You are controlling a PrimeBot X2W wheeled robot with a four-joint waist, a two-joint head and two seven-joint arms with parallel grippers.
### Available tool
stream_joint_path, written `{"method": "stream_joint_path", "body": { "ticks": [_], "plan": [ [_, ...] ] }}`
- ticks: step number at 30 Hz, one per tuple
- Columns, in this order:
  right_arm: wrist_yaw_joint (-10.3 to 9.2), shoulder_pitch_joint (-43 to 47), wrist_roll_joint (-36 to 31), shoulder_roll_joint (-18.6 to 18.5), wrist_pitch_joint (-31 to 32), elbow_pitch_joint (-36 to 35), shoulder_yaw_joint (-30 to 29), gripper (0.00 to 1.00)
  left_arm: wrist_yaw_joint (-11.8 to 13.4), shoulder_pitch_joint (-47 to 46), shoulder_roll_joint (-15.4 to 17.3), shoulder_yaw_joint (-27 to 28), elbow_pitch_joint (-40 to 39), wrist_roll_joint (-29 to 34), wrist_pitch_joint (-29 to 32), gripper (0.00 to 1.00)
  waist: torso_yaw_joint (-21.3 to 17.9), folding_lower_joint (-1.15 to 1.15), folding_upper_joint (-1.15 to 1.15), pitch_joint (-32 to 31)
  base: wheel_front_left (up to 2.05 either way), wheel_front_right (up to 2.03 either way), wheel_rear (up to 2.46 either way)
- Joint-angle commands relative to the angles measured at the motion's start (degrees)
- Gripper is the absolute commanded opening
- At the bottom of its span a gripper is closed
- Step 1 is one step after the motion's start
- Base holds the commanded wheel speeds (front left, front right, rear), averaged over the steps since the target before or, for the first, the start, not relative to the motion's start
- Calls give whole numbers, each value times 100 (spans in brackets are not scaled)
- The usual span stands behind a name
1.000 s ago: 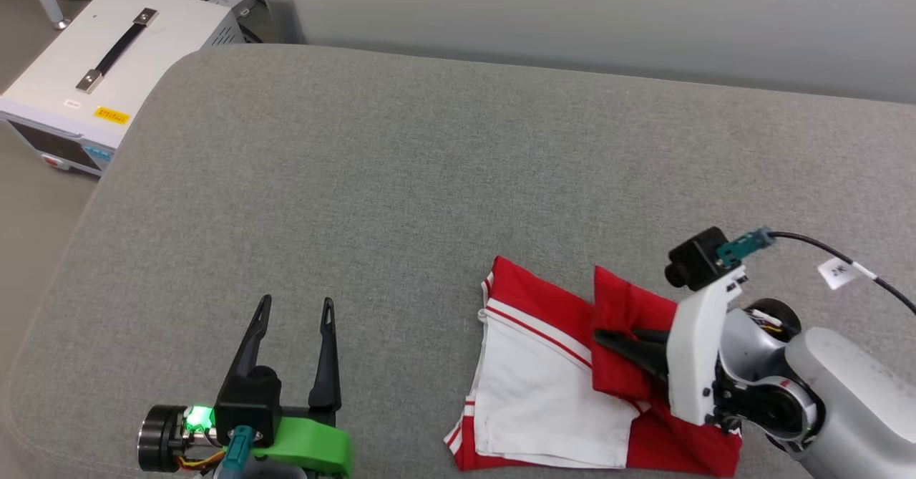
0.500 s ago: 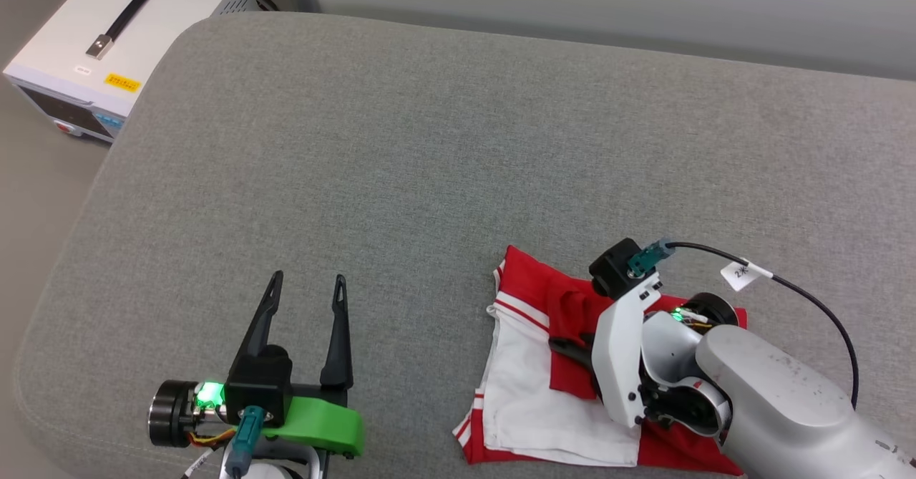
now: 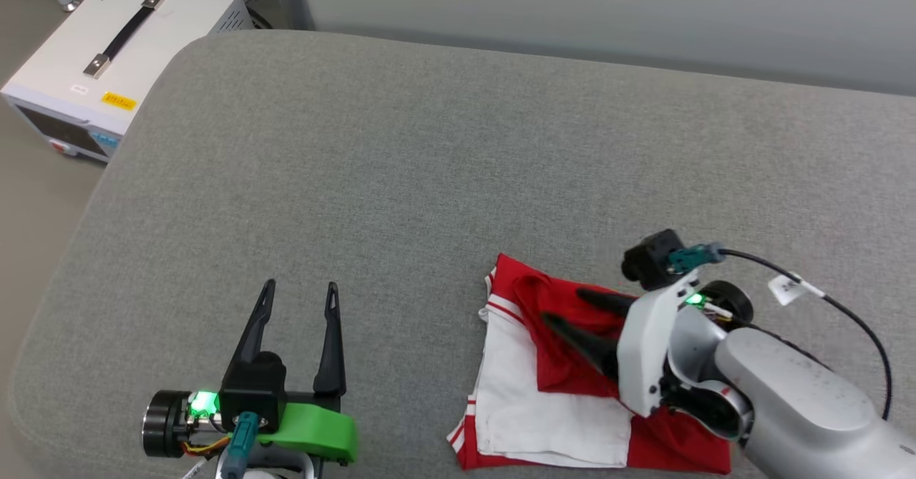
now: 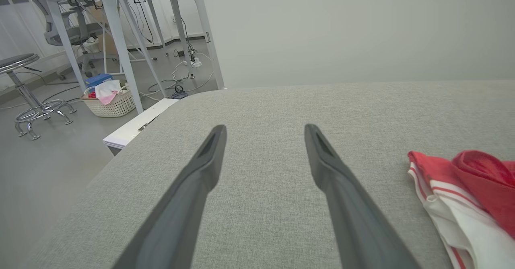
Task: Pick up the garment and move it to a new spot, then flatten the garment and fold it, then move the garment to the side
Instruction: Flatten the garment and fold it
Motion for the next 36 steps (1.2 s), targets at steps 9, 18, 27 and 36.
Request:
{"method": "stream_joint_path", "body": {
  "ticks": [9, 18, 27, 36],
  "plan": [
    [-2, 745, -688, -554, -1602, -317, -1395, 100, 89, 229, 109, 53, -125, 54, -34, 100, -522, 0, 0, -425, 0, 0, 0],
    [-2, 1712, -2268, 78, -2526, -442, -3509, 100, 132, 398, 158, 154, -264, 19, -34, 100, -874, 0, 0, -686, 0, 0, 0],
    [-2, 2825, -3750, 1100, -2608, -1770, -5171, 100, 119, 562, 216, 219, -386, 11, -34, 100, -1021, 0, 0, -855, 0, 0, 0],
    [-2, 3859, -4306, 1734, -2610, -2903, -5552, 100, 156, 739, 252, 133, -444, 99, -34, 100, -1036, 0, 0, -976, 0, 0, 0]
  ]
}}
